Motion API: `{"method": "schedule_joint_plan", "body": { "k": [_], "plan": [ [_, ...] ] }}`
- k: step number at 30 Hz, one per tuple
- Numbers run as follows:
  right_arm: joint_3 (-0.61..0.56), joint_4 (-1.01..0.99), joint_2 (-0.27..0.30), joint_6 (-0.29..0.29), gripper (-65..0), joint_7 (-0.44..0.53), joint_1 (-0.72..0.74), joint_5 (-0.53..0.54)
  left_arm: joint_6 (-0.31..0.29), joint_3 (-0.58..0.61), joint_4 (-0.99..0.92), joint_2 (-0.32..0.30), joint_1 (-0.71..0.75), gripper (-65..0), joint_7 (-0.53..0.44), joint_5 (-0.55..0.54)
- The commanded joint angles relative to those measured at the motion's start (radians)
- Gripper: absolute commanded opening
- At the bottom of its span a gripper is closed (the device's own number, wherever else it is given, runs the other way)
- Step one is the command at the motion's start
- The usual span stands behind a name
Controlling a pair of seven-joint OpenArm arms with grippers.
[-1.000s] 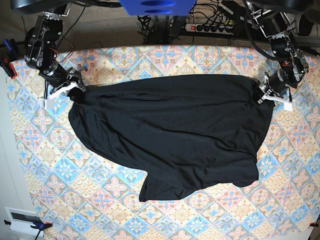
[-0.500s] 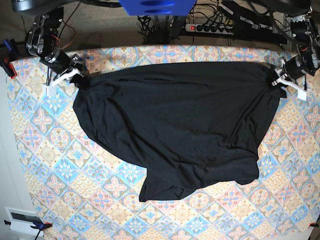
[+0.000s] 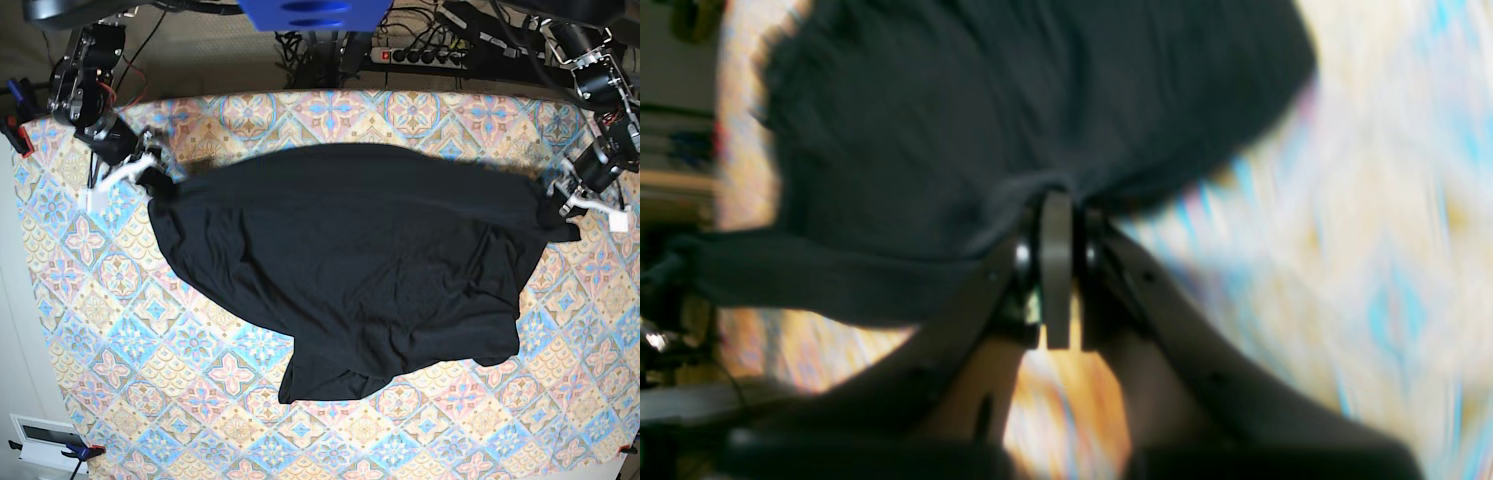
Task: Layout the t-shirt on the table in an organized manner, then fold the t-shirt properly
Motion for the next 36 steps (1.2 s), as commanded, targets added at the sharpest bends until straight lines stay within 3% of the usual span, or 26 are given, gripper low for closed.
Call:
{"method": "schedule_joint_plan", "body": {
  "k": [1,9,18,27,36],
  "plan": [
    [0.006,0.007,0.016,0.007,-65.0,0.023,0.015,0.017,-0.002,-0.009,0.013,-0.005,-0.023,-65.0,-0.011,-0.012],
    [0.006,-0.117,0.016,0.007,-65.0,0.027,0.041,-0.057,-0.002,-0.009,0.012,0.1,-0.161,-65.0,-0.012,0.167],
    [0.006,-0.194,0.016,0.007,-65.0,0.027,0.193,-0.057,-0.002,-0.016,-0.068,0.136,-0.27,-65.0,-0.015,0.248],
    [0.006,-0.3,0.016,0.007,-65.0,0.027,0.279,-0.06,-0.002,-0.013,-0.261,0.128,-0.292,-65.0,-0.209,0.252],
    [0.009,-0.403,0.016,0.007,-65.0,0.033,0.348,-0.063,-0.002,-0.006,-0.281,0.133,-0.304,-65.0,-0.338,0.287]
  ]
}}
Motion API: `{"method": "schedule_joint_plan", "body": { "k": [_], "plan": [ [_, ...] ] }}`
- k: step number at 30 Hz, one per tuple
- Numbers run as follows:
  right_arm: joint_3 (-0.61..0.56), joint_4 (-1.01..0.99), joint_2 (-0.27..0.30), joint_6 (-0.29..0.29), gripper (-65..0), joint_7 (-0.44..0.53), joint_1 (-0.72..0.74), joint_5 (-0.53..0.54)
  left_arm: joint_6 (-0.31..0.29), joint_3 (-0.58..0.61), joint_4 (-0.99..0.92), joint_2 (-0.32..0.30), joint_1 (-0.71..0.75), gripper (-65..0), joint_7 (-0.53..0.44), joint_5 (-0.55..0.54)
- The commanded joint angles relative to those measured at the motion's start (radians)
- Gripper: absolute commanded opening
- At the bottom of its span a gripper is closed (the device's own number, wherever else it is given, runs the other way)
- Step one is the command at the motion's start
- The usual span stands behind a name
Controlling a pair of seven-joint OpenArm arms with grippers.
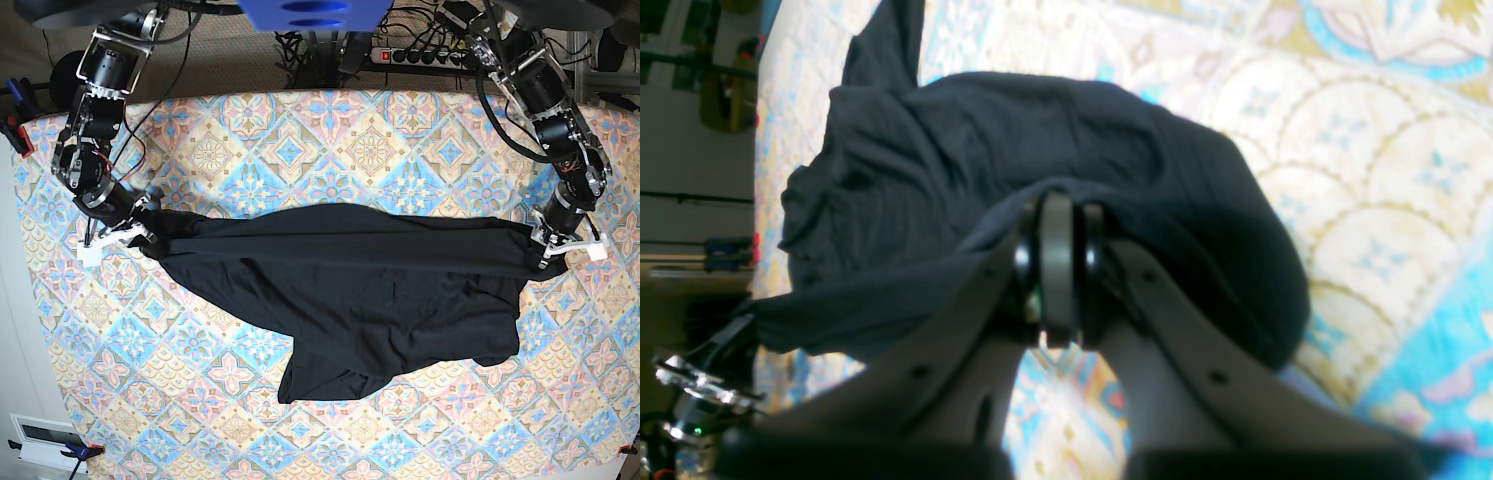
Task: Layout the t-shirt on the table in an organized manner, then fold the t-shirt properly
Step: 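Lift the held edge with both grippers and draw it toward the robot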
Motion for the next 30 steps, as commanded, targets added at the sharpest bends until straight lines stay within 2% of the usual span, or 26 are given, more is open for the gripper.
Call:
{"method": "schedule_joint_plan", "body": {
  "k": [1,7,12,17,21,23,25,30],
  "plan": [
    [0.009,0.007,0.018,0.006,-65.0,0.034,0.013,0.018,-0.006,-0.003,0.005,-0.02,-0.022,-65.0,-0.033,0.011],
    [0.006,0.004,0.018,0.006,-65.0,0.06,0.016,0.018,-0.006,-0.003,-0.097,-0.025,-0.068,-65.0,-0.045,0.091],
    [0.005,0.004,0.018,0.006,-65.0,0.057,0.01,0.018,-0.006,0.002,-0.113,-0.025,-0.075,-63.2,-0.044,0.112],
    [0.003,0.003,0.018,0.006,-64.9,0.057,-0.003,0.018,-0.006,0.089,-0.11,-0.049,-0.075,-56.2,-0.038,0.104],
    [0.003,0.003,0.018,0.006,-58.0,0.055,-0.01,0.018,-0.006,0.099,-0.11,-0.054,-0.074,-46.6,-0.036,0.098],
    [0.003,0.009,0.018,0.006,-52.8,0.054,-0.013,0.018,-0.006,0.099,-0.11,-0.055,-0.068,-42.7,-0.035,0.061],
    [0.003,0.015,0.018,0.006,-49.1,0.054,-0.028,0.018,-0.006,0.097,-0.11,-0.087,-0.059,-40.3,-0.018,0.012],
    [0.003,0.052,0.018,0.006,-47.1,0.052,-0.056,0.018,-0.006,0.097,-0.11,-0.135,-0.031,-38.5,0.027,-0.11]
  ]
}}
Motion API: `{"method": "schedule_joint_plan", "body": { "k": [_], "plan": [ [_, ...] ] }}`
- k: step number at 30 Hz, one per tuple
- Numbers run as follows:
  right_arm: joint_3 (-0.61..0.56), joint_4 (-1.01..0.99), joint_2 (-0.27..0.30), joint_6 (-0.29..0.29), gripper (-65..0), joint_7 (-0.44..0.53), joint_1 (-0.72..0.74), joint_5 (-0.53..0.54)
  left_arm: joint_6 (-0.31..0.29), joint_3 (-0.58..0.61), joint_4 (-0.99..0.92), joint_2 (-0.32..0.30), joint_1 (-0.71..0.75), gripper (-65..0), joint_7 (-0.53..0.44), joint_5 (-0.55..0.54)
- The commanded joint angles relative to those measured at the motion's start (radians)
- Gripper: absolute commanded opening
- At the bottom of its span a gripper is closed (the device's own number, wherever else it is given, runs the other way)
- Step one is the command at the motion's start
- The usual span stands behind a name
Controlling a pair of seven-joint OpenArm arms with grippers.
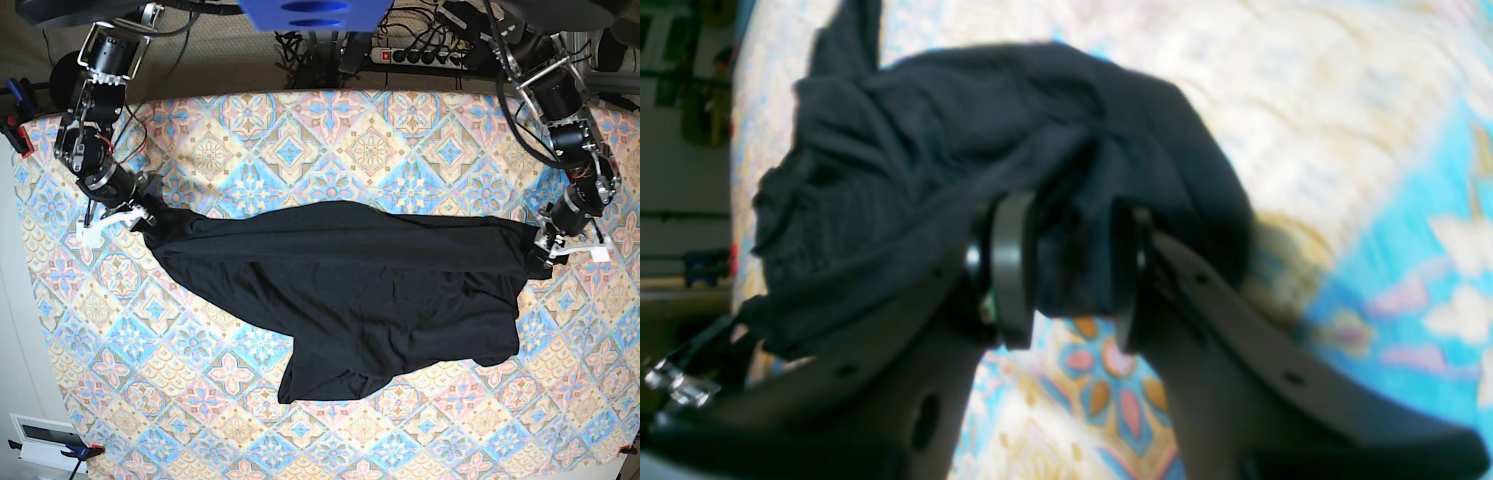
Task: Layout the t-shirt on the table in an organized manner, then fold the t-shirt properly
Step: 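Lift the held edge with both grippers and draw it toward the robot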
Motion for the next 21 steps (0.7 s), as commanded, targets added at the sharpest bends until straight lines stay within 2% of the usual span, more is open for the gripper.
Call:
{"method": "schedule_joint_plan", "body": {
  "k": [1,6,10,14,18,21],
  "plan": [
    [0.004,0.037,0.018,0.011,-47.1,0.017,0.02,0.024,-0.01,0.0,0.017,-0.025,-0.001,-38.5,0.007,-0.043],
    [0.006,0.089,0.018,0.011,-47.1,0.017,-0.023,0.024,-0.01,0.0,0.017,-0.064,0.062,-38.5,0.015,-0.115],
    [0.006,0.123,0.018,0.011,-47.1,0.017,-0.052,0.024,-0.01,0.0,0.017,-0.064,0.108,-38.1,0.012,-0.125],
    [0.006,0.126,0.018,0.011,-47.1,0.017,-0.069,0.024,-0.01,0.006,0.014,-0.054,0.116,-38.1,0.007,-0.119],
    [0.004,0.126,0.018,0.011,-47.1,0.017,-0.072,0.024,-0.01,0.006,0.013,-0.017,0.107,-38.1,0.004,-0.106],
    [0.004,0.126,0.018,0.011,-47.1,0.017,-0.072,0.024,-0.01,0.007,0.011,0.018,0.059,-38.1,-0.01,-0.023]
  ]
}}
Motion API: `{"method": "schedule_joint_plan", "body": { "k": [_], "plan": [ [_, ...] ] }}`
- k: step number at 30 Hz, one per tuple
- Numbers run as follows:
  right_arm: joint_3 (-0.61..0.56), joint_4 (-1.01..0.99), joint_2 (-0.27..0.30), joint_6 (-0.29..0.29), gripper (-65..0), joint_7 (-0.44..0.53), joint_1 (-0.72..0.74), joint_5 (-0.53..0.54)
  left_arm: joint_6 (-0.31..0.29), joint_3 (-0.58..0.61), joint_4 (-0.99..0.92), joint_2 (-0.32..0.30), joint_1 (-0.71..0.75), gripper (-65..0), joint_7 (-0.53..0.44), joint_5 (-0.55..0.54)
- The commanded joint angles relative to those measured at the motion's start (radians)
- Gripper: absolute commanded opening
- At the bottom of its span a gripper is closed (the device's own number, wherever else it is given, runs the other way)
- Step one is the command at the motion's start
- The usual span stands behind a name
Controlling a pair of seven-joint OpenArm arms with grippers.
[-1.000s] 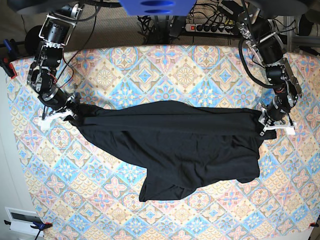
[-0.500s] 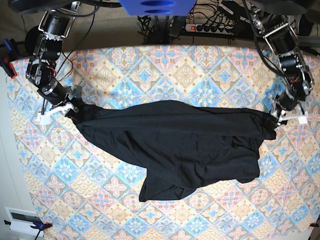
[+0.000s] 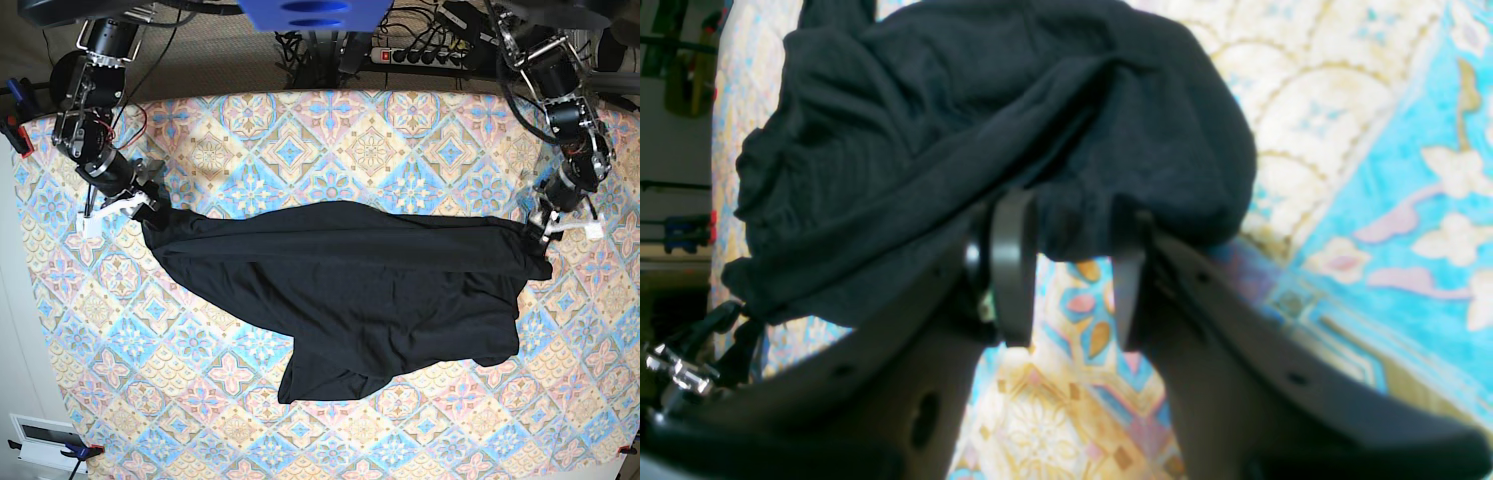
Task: Layout the t-shirt on the table in an organized manner, then fold the t-shirt properly
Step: 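Lift the held edge with both grippers and draw it toward the robot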
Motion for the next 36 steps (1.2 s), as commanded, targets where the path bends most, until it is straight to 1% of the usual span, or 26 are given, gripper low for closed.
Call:
{"method": "schedule_joint_plan", "body": {
  "k": [1,3,6,10,11,13,15,17,18,20,23,25,28,36],
  "plan": [
    [0.005,0.021,0.015,0.01,-47.1,0.017,0.012,0.02,-0.001,0.001,0.01,0.009,-0.029,-38.1,0.004,0.039],
    [0.005,0.021,0.015,0.01,-47.1,0.017,0.011,0.02,-0.001,0.001,0.01,0.04,-0.047,-38.1,0.004,0.105],
    [0.005,0.042,0.015,0.01,-47.1,0.017,-0.006,0.02,-0.001,0.001,0.01,0.077,-0.078,-38.1,0.003,0.171],
    [0.005,0.079,0.013,0.01,-47.0,0.017,-0.023,0.02,-0.001,0.001,0.01,0.107,-0.109,-38.9,0.006,0.191],
    [0.005,0.079,0.013,0.01,-47.0,0.017,-0.025,0.02,-0.001,0.001,0.01,0.107,-0.113,-40.2,0.006,0.188],
    [0.007,0.079,0.013,0.01,-46.9,0.017,-0.035,0.02,-0.001,0.001,0.012,0.107,-0.116,-46.0,0.006,0.185],
    [0.01,0.079,0.013,0.01,-46.8,0.017,-0.058,0.02,-0.004,-0.001,0.012,0.103,-0.116,-55.4,0.006,0.185],
    [0.011,0.079,0.013,0.01,-44.9,0.017,-0.068,0.02,-0.003,-0.005,0.015,0.101,-0.116,-63.3,0.004,0.184],
    [0.011,0.079,0.013,0.01,-43.1,0.017,-0.068,0.022,-0.003,-0.005,0.015,0.097,-0.116,-65.0,0.004,0.184],
    [0.008,0.079,0.013,0.01,-38.8,0.017,-0.081,0.022,-0.003,-0.005,0.015,0.077,-0.115,-65.0,0.006,0.184],
    [0.007,0.074,0.013,0.01,-33.5,0.017,-0.081,0.022,-0.003,-0.007,0.015,0.072,-0.113,-65.0,0.006,0.184],
    [0.007,0.064,0.007,0.01,-31.4,0.017,-0.078,0.022,-0.003,-0.007,0.015,0.071,-0.112,-65.0,0.006,0.182],
    [0.007,0.022,-0.015,0.01,-31.2,0.017,-0.062,0.022,-0.003,-0.007,0.015,0.054,-0.112,-65.0,0.006,0.182],
    [0.005,-0.093,-0.044,0.01,-31.2,0.017,0.02,0.022,-0.003,-0.007,0.015,0.051,-0.112,-65.0,0.006,0.182]
  ]
}}
